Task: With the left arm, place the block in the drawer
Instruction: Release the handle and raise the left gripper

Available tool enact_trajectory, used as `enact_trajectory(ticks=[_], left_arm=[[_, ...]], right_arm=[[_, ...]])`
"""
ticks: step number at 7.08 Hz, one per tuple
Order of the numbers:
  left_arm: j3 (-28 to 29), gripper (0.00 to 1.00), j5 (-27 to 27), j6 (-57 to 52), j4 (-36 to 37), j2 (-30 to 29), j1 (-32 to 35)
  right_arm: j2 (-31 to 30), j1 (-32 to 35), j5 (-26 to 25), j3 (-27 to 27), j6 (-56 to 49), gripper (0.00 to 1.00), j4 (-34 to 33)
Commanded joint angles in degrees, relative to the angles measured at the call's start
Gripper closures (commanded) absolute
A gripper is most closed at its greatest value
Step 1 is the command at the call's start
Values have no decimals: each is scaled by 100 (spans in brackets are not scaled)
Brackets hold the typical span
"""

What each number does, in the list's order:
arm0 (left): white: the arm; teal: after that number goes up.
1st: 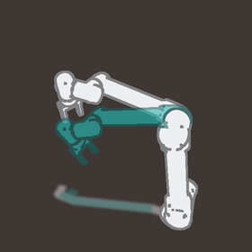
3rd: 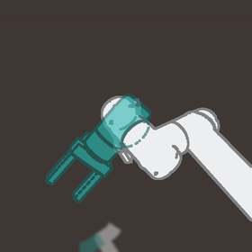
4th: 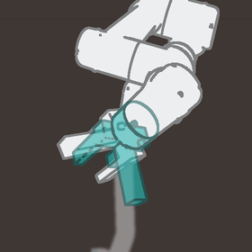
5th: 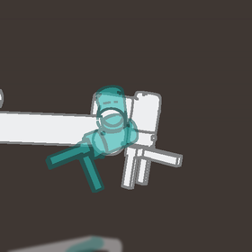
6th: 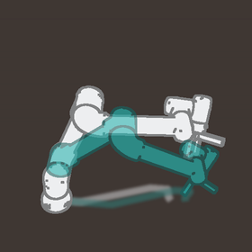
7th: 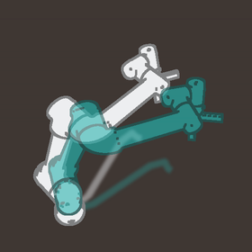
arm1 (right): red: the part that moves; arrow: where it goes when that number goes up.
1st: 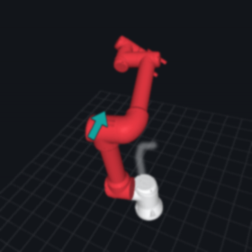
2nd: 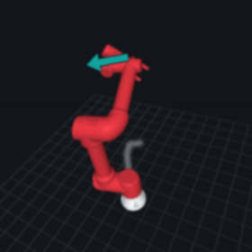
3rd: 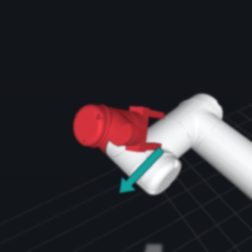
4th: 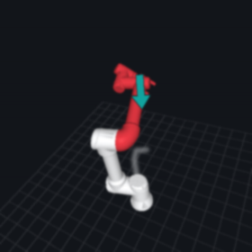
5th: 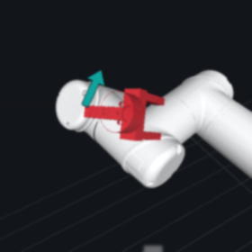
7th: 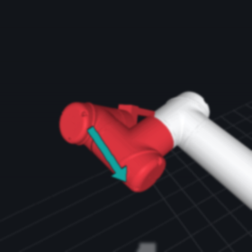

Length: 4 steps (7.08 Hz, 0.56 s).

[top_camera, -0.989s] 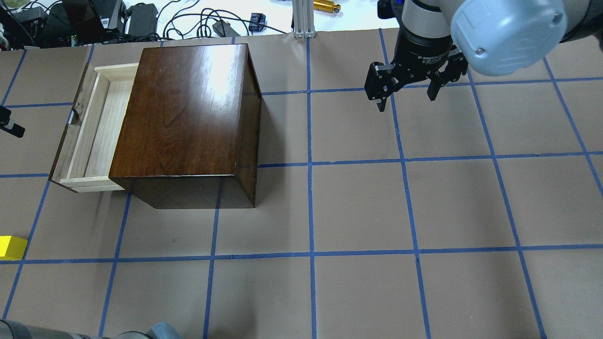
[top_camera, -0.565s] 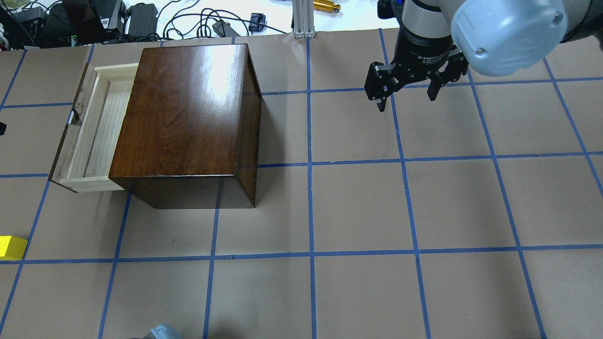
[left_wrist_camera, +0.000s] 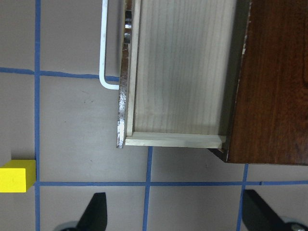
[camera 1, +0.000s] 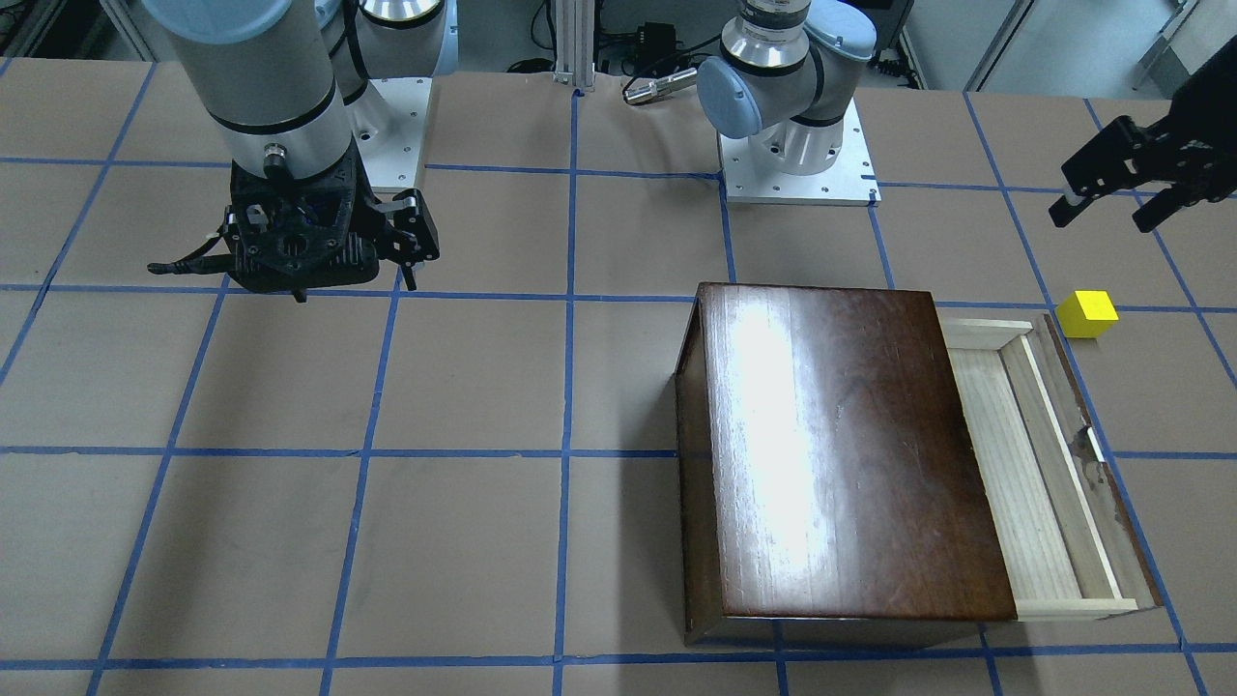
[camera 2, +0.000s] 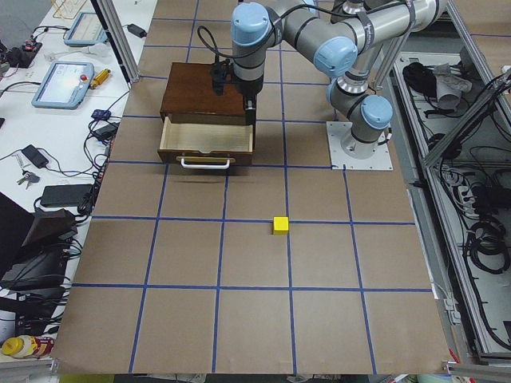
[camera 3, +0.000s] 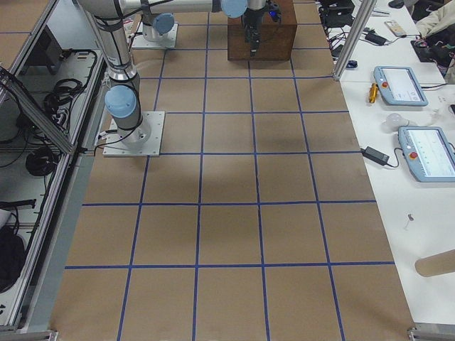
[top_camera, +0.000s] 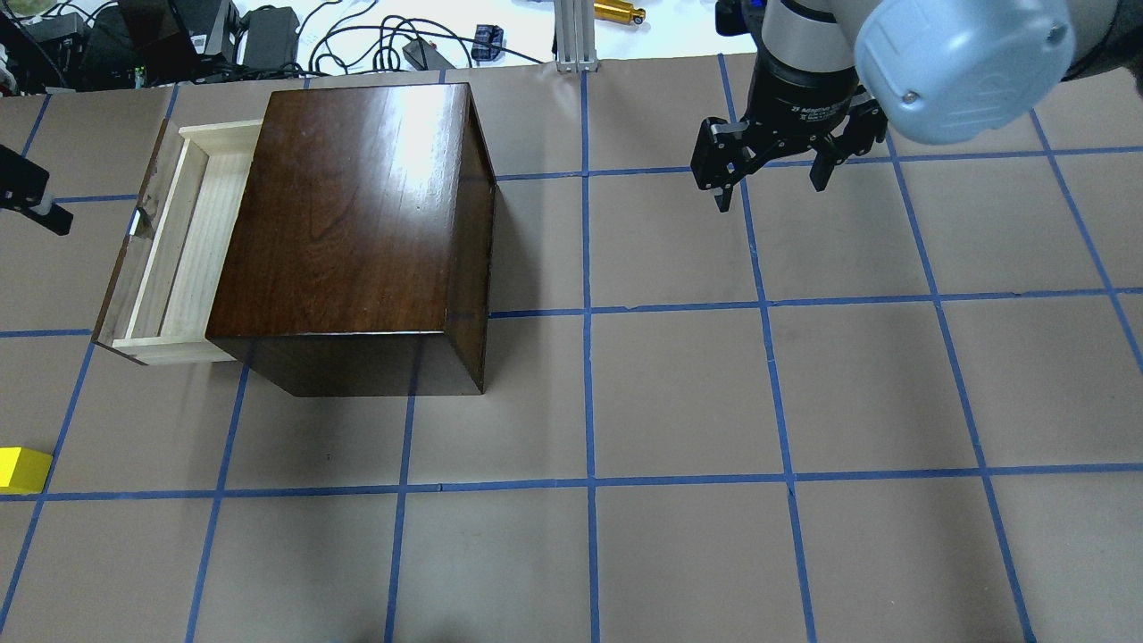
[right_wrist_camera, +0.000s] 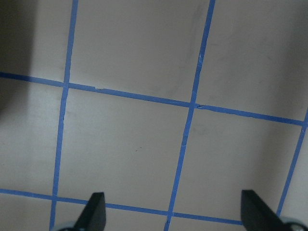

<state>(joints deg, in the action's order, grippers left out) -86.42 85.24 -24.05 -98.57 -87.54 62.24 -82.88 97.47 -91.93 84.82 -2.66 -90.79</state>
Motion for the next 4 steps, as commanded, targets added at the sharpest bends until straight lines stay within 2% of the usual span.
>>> enact_trajectory(ticks=[1,3,4], left_arm=[[28,0,151,1170,250,-34,1101],[-15,0,160,1585,374,-96,1989],[-42,0,291,1735,696,-122,2333]], right_arm=[[0,0,0,0,2,0,0],[0,0,0,0,-7,0,0],[0,0,0,0,-7,0,0]])
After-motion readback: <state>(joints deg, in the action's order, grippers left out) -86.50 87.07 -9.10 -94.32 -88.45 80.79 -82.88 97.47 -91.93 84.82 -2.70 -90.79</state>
